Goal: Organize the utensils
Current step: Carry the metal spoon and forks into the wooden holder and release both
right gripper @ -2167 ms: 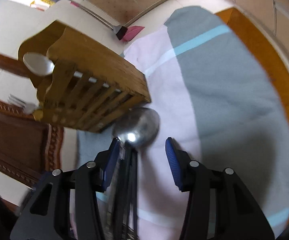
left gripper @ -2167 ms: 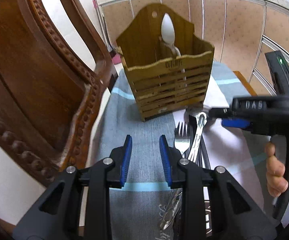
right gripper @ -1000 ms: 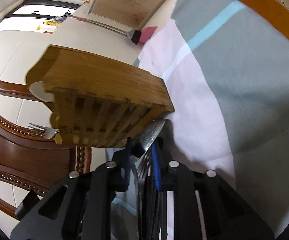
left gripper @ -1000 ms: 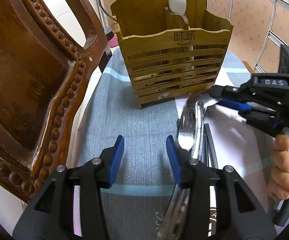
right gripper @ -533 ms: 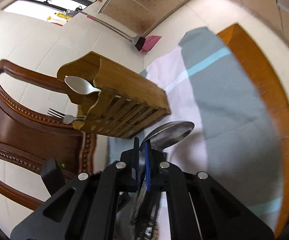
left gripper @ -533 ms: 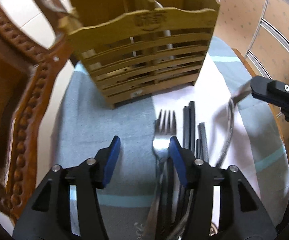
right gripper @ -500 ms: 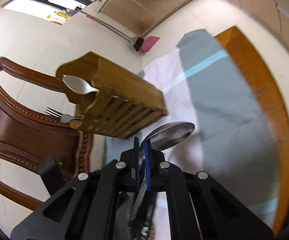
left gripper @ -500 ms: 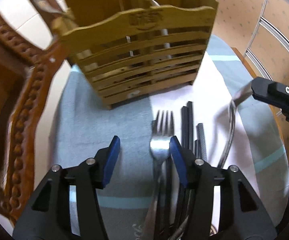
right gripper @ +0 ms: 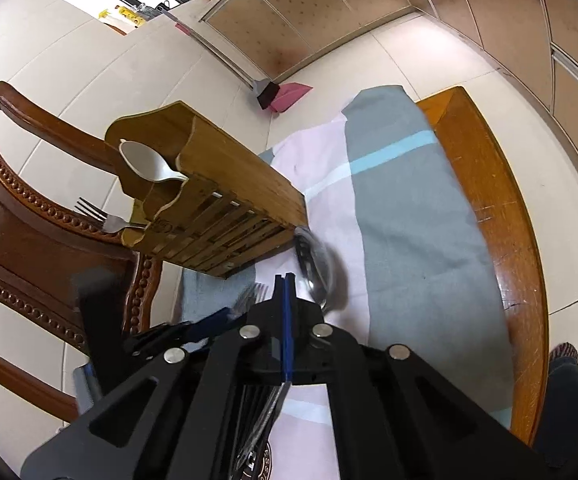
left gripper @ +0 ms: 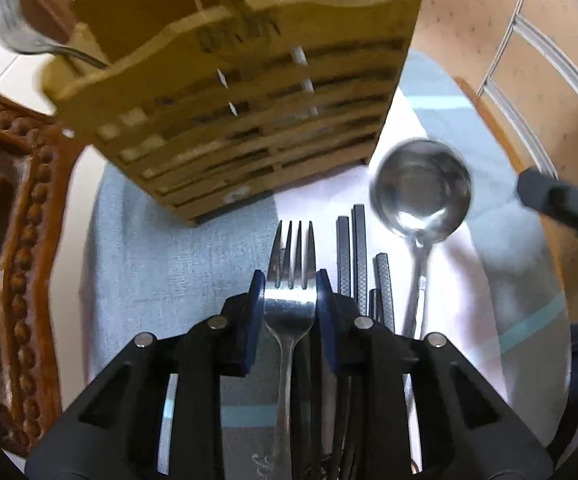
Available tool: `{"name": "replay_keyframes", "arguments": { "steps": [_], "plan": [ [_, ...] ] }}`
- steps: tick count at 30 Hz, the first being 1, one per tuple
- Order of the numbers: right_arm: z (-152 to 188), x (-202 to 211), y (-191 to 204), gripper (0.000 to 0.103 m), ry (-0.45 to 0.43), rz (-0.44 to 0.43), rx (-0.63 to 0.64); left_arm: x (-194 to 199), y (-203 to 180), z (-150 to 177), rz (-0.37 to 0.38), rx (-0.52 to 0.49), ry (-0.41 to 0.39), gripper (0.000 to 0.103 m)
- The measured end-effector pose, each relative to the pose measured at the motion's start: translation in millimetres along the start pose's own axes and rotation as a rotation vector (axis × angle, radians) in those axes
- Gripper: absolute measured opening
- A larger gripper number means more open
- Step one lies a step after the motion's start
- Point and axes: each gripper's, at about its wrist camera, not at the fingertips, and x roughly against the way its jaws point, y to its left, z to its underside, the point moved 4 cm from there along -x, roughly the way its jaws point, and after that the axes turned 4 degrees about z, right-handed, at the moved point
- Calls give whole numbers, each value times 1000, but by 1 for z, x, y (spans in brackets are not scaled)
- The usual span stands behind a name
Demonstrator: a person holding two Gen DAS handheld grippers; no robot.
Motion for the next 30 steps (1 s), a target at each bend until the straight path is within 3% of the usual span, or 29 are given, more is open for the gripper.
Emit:
{"name": "replay_keyframes", "arguments": {
  "steps": [3, 5, 6, 9, 14, 16, 17, 18, 19, 24, 30],
  "plan": [
    [0, -5, -9, 5, 20, 43, -9, 25, 6, -1, 7, 29, -52, 25],
    [0, -10, -12, 21, 26, 85, 15, 41, 10, 1, 11, 43, -84, 25],
    [-1, -14, -13, 24, 27, 106, 30, 48, 14, 3, 12, 49, -95, 25],
    [-4, -28, -13, 26, 26, 159, 80, 71, 22, 3, 22, 69, -138, 25],
    [-14, -58, -10, 38, 49, 210, 188, 96, 28, -4, 28, 81, -191, 25],
    [-16, -64, -10, 36, 43, 208, 214, 108, 31, -2, 30, 86, -213, 25],
    [-15, -66, -10, 17, 49, 191, 222, 112, 32, -3, 30, 90, -222, 25],
    [-14, -67, -9, 7, 54, 185, 227, 116, 32, -4, 30, 95, -232, 25],
    [-13, -67, -7, 5, 63, 178, 240, 119, 31, 0, 31, 98, -240, 25],
    [-9, -48, 9, 4, 8, 191, 298, 146, 32, 8, 34, 114, -297, 24],
    [-15, 1, 36, 4, -132, 212, 343, 175, 36, 11, 24, 123, -360, 23]
  ]
}}
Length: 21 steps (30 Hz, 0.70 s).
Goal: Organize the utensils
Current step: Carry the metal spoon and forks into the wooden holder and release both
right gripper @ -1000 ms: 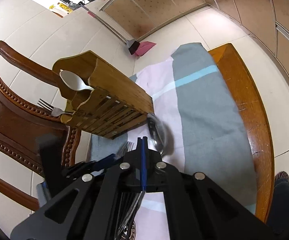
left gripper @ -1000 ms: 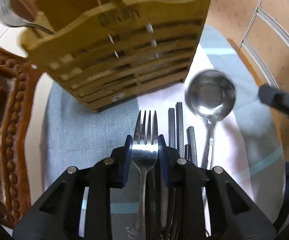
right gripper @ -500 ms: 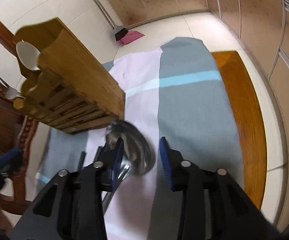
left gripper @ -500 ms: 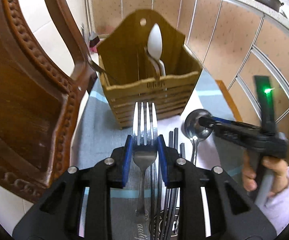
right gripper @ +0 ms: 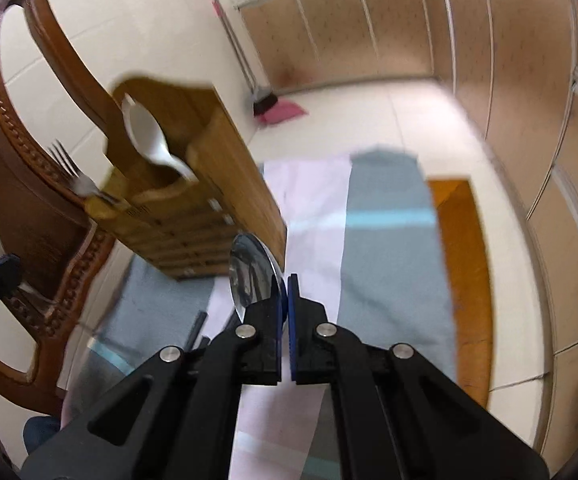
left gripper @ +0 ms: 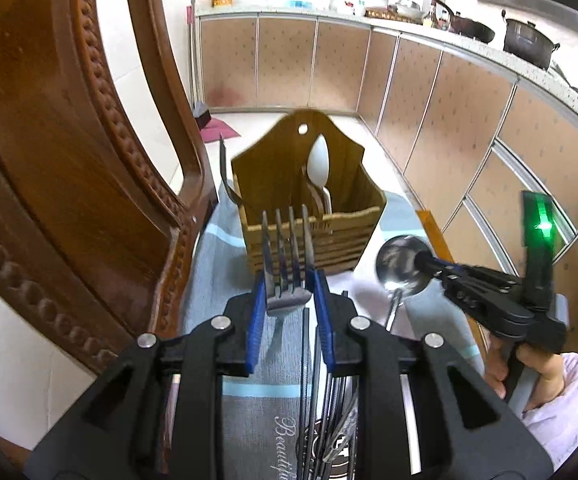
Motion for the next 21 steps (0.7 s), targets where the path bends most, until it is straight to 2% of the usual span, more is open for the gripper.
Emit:
{"name": "replay_keyframes", "arguments": {
  "steps": [5, 14, 21],
  "plan": [
    [-18, 39, 14, 4, -118, 37, 38, 10, 2, -4, -1, 11, -17, 23],
    [-14, 52, 16, 4, -112, 40, 41, 30, -6, -5, 11, 17, -29, 22],
    [-32, 77, 21, 4, -188, 103, 62, 36, -3, -22, 8, 21, -43, 22]
  ]
}}
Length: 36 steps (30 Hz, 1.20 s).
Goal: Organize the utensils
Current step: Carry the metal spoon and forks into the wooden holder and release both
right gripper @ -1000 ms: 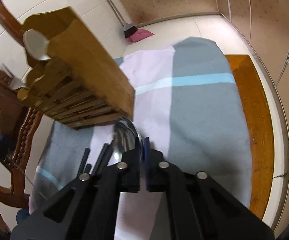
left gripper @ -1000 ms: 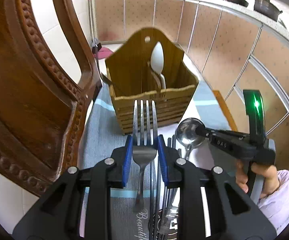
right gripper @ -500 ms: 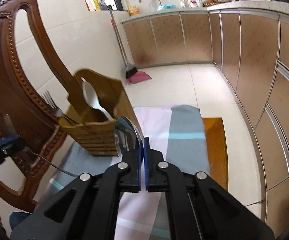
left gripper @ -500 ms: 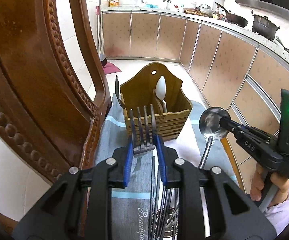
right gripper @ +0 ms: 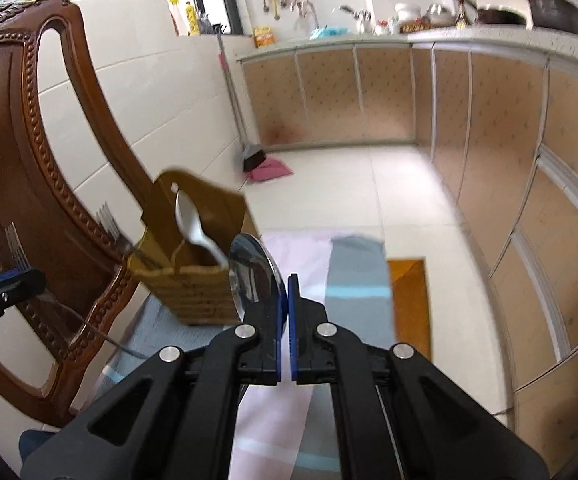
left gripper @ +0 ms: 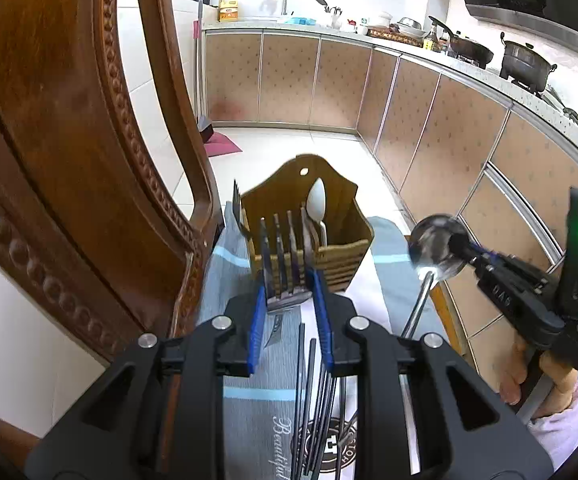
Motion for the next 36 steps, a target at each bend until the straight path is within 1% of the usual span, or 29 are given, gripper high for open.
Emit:
{"name": "replay_keyframes", "arguments": {
  "steps": [4, 6, 9, 12, 14, 18, 20, 24, 28, 31, 34, 36],
  "plan": [
    [-24, 19, 4, 4, -124, 90, 30, 2, 1, -10, -2, 3, -10, 22],
    [-35, 31, 7, 4, -211, 153, 47, 3, 2, -13, 0, 6, -14, 22],
    [-48, 44, 12, 4, -313, 214, 64, 7, 1, -21, 0, 3, -22, 22],
    [-64, 51, 17, 4, -381, 267, 77, 9, -1, -30, 7, 2, -28, 22],
    [-78, 54, 24, 4, -442, 305, 89, 10, -1, -38, 13, 3, -31, 22],
    [-103, 61, 35, 4, -537, 363, 115, 17, 0, -59, 19, 5, -51, 22],
    [-113, 64, 39, 4, -566, 382, 131, 19, 1, -71, 22, 6, -64, 22],
    [-131, 54, 49, 4, -595, 409, 173, 17, 3, -99, 20, 11, -88, 22],
    [-139, 39, 59, 4, -609, 431, 198, -4, 6, -113, 17, 15, -105, 23],
    [-130, 20, 62, 4, -595, 442, 212, -30, 8, -109, 32, 35, -76, 23],
    [-119, -1, 64, 4, -568, 425, 235, -53, 11, -97, 46, 45, -36, 23],
    [-108, -12, 66, 4, -560, 423, 271, -62, 13, -93, 43, 52, -21, 23]
  ]
}}
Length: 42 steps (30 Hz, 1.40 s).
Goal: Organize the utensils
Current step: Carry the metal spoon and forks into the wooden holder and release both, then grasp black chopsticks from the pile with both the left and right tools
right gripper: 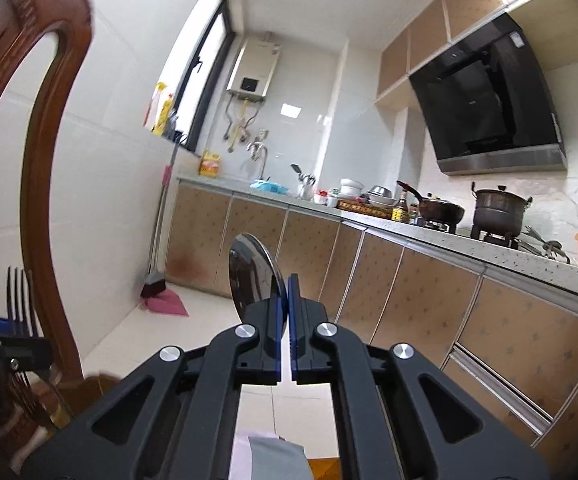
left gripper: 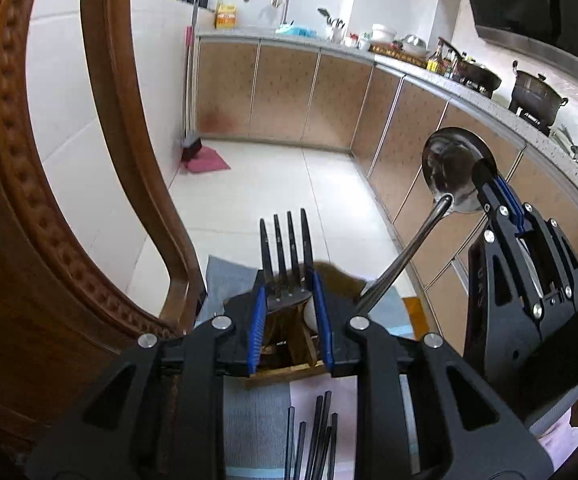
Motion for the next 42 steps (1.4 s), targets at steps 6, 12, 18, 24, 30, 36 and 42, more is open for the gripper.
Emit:
{"name": "replay_keyframes", "arguments": {
  "steps": [6, 12, 18, 24, 30, 36, 42],
  "plan": [
    [19, -1, 15, 22, 51, -65, 38, -11, 8, 12, -1, 11, 26, 23],
    [10, 10, -2, 44, 148, -215, -93, 3, 5, 13, -5, 0, -2, 45],
    [9, 46, -42, 55, 238, -298, -248, 37, 6, 36, -20, 9, -32, 61],
    [84, 89, -64, 55, 446, -276, -337, 58, 11, 111, -51, 15, 16, 61],
    [209, 78, 6, 38, 918, -402, -303, 13, 22, 202, -53, 72, 224, 40],
    [226, 79, 66, 38, 1019, -447, -154, -18, 21, 243, -60, 66, 339, 39],
    [235, 83, 88, 38, 1060, -437, -35, -34, 14, 253, -51, 47, 379, 39]
  ]
}}
